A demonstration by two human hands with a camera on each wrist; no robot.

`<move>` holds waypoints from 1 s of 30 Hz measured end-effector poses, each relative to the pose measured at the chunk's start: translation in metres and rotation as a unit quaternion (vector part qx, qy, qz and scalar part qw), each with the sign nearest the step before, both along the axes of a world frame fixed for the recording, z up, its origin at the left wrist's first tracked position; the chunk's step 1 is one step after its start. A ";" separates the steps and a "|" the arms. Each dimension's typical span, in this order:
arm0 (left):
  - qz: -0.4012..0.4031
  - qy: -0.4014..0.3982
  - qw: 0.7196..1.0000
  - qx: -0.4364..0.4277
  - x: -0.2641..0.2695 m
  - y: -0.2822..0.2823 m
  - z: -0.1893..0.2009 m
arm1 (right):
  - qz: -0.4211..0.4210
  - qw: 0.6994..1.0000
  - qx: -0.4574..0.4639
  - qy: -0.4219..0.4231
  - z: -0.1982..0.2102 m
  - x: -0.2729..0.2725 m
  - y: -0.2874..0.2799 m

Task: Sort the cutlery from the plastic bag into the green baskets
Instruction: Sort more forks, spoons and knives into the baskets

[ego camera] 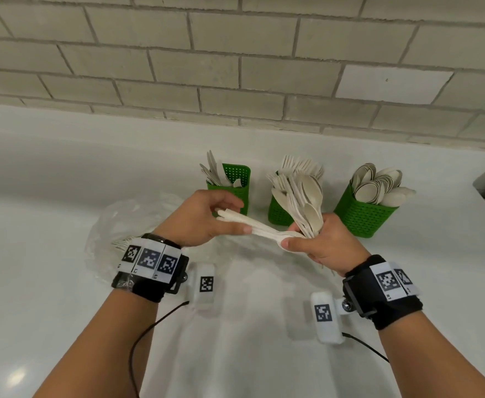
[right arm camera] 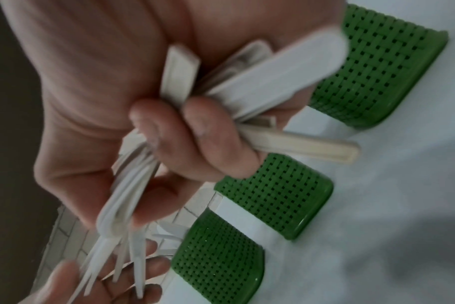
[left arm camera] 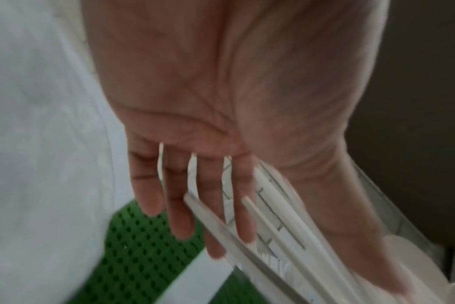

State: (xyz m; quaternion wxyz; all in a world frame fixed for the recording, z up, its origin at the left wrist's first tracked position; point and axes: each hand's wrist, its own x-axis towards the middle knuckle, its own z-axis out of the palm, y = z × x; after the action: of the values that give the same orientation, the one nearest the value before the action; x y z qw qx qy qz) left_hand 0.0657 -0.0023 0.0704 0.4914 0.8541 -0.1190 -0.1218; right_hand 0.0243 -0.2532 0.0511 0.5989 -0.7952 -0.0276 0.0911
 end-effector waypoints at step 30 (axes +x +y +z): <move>0.067 0.137 0.903 -0.402 -0.027 -0.079 -0.017 | -0.062 0.990 0.121 -0.020 0.007 0.002 0.039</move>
State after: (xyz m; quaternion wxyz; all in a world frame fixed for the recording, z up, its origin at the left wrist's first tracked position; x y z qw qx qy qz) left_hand 0.0385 -0.0817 0.0530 0.8118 0.5644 -0.0316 -0.1465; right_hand 0.0259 -0.2140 0.0585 0.6945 -0.7187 -0.0010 0.0332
